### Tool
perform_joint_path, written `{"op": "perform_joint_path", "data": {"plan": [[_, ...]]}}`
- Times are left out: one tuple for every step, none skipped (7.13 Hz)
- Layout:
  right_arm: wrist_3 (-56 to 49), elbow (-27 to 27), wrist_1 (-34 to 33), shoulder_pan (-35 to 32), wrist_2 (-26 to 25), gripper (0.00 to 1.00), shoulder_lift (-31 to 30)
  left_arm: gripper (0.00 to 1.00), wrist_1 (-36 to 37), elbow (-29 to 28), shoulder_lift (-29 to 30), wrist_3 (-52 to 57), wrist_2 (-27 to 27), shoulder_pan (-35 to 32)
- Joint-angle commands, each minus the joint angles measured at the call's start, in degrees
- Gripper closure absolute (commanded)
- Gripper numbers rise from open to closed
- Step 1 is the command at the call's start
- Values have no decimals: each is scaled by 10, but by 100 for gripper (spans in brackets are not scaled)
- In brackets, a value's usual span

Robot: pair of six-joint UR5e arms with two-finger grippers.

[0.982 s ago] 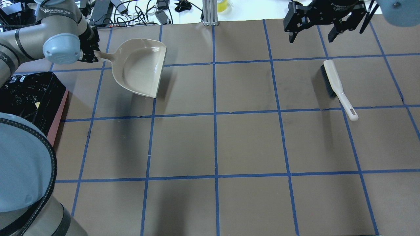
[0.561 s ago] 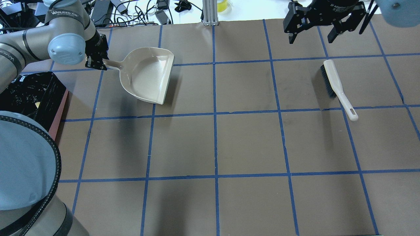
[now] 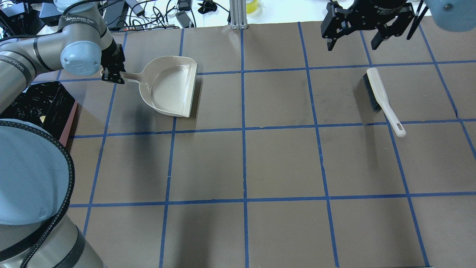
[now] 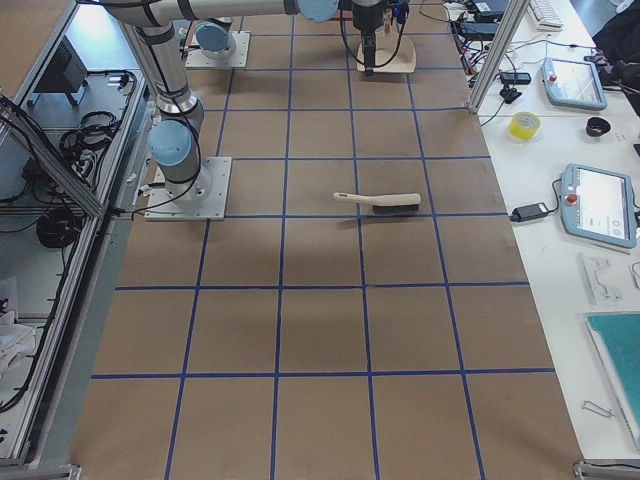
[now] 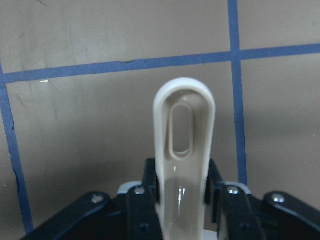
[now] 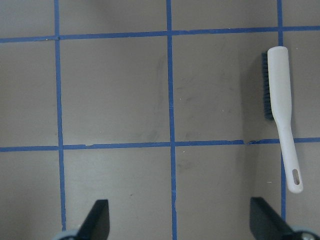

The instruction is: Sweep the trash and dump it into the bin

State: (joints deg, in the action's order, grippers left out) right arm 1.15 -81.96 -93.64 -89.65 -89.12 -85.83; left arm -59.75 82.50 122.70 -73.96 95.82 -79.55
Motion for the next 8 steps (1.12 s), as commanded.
{"op": "perform_joint_path", "data": {"plan": [[-2, -1, 1, 0, -1, 0, 0, 100, 2, 1, 10, -3, 2, 0], [-2, -1, 3, 0, -1, 0, 0, 100, 2, 7, 14, -5, 4, 1], [-2, -2, 2, 0, 0, 0, 0, 100, 2, 6, 16, -7, 4, 1], [-2, -2, 3, 0, 0, 0, 0, 100, 2, 4, 15, -7, 4, 1], [-2, -2, 3, 0, 0, 0, 0, 100, 2, 3, 16, -7, 11, 1], [-2, -2, 3, 0, -1, 0, 0, 98, 2, 5, 15, -1, 33, 1], [-2, -2, 3, 0, 0, 0, 0, 82, 1, 7, 15, 2, 49, 1], [-2, -3, 4, 0, -1, 0, 0, 81, -4, 8, 13, 2, 47, 1]]}}
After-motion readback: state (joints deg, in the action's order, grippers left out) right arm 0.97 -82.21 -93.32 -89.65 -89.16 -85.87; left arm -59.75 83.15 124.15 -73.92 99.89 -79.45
